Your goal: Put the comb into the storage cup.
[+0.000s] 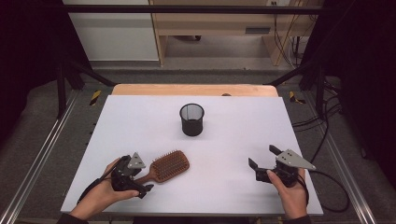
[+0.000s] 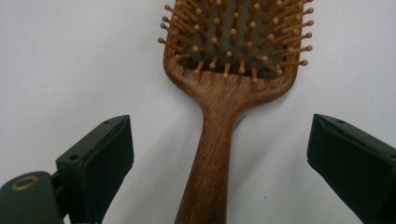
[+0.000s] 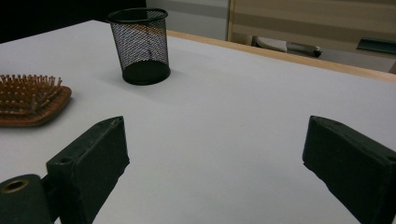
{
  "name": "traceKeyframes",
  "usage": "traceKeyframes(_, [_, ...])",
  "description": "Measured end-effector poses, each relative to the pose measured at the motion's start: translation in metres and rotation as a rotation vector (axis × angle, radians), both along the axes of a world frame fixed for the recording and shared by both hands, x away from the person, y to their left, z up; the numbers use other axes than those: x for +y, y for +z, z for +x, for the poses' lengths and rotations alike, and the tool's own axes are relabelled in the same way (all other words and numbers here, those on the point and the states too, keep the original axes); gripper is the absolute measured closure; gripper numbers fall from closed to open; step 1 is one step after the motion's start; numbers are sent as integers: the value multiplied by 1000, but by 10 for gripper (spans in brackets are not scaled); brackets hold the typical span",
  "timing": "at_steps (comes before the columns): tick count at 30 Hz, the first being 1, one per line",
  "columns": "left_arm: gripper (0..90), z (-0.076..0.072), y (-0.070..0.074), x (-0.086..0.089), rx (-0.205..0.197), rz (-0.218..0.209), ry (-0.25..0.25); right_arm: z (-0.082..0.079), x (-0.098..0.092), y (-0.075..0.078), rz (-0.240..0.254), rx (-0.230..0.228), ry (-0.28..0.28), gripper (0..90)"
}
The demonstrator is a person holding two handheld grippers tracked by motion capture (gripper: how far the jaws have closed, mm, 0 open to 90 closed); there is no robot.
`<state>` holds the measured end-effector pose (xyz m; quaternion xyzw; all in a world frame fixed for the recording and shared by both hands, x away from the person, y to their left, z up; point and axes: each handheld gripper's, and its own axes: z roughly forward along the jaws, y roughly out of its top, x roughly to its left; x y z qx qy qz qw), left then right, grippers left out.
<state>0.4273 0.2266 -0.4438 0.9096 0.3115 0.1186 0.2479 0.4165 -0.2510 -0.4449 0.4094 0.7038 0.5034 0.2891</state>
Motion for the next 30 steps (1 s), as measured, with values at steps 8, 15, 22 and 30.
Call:
traceKeyframes(8, [127,-1,-2,-1,31,14,-15,0,0,0,3,4,-2,68])
traceKeyframes(15, [296,0,-1,-2,50,12,-15,0,-2,0,10,3,-7,70])
traceKeyframes(22, [432,3,-1,-3,56,35,-31,0,-1,-1,9,5,-3,70])
traceKeyframes(30, [562,10,-2,-13,82,94,-54,0,0,-1,10,9,0,70])
